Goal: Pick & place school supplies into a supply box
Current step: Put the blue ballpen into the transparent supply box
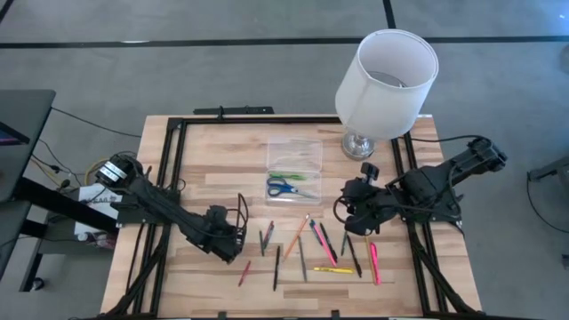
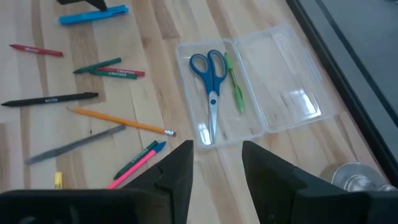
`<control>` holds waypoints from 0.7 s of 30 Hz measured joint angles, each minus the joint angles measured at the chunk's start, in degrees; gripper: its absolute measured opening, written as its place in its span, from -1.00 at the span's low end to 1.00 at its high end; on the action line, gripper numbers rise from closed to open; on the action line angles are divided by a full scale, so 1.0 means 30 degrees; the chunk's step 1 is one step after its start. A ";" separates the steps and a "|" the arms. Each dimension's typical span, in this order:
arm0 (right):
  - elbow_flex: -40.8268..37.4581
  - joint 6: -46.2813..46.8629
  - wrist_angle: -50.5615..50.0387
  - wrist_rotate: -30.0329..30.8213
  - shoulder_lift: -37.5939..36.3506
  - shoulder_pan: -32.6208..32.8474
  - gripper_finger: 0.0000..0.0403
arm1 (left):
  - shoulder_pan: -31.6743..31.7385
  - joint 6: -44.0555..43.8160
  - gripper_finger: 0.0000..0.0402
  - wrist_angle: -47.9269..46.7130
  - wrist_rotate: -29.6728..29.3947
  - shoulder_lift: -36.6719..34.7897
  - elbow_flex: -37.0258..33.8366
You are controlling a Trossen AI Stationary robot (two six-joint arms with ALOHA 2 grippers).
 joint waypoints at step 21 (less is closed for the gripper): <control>0.0007 -0.0136 0.0063 0.0279 0.0006 -0.0670 -0.35 | 0.0302 0.3618 -0.41 0.4584 0.1862 0.0087 -0.2152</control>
